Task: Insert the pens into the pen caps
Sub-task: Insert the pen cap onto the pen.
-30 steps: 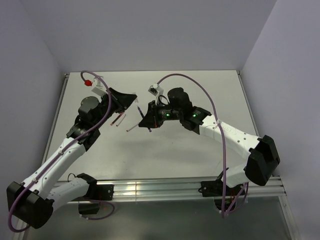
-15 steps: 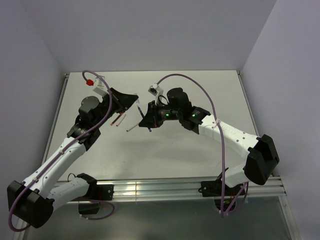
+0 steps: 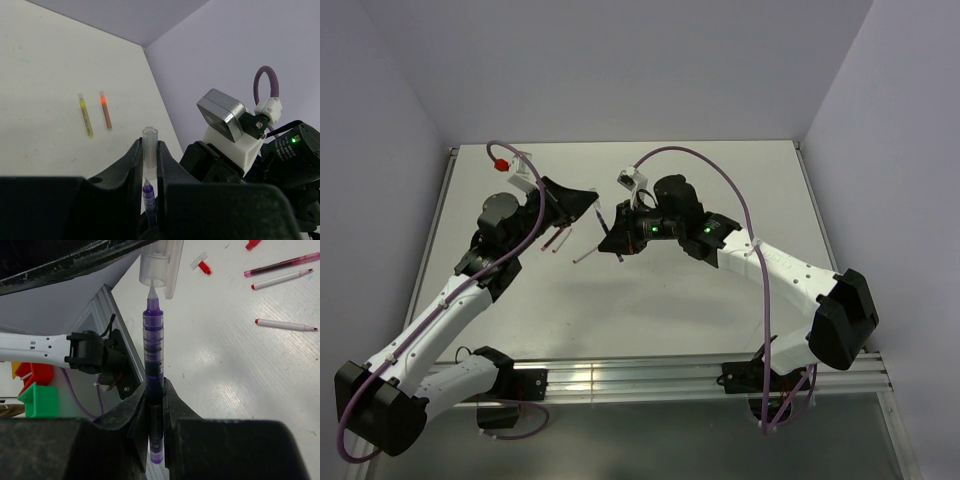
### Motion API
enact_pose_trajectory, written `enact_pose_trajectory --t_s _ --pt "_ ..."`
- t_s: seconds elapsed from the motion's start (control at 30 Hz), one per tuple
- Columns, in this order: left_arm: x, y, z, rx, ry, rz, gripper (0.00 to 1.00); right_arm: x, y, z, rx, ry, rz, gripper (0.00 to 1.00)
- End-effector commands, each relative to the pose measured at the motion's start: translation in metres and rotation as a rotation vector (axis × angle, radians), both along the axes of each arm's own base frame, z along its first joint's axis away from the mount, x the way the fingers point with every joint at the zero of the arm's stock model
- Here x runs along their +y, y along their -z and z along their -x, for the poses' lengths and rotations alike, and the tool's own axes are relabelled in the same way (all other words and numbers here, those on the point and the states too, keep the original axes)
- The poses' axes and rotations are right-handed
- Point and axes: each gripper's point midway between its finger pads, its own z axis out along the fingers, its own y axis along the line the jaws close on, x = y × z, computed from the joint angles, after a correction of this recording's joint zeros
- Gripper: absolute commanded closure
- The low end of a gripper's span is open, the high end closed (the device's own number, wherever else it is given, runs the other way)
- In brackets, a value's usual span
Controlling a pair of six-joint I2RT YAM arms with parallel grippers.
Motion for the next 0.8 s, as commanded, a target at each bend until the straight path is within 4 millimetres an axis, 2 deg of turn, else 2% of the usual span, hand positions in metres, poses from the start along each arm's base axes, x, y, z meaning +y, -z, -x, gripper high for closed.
enact_pose_trajectory --t_s 0.0,0.77 --pt "0.000 -0.016 0.004 -0.054 0.017 0.026 1.00 0.001 -0.034 -0.005 -0.084 0.015 -0.056 1.00" --pt "-0.002 -0.011 0.013 -0.043 0.047 0.050 1.00 -0.007 -0.040 -0.016 -0.098 0.080 -0.077 1.00"
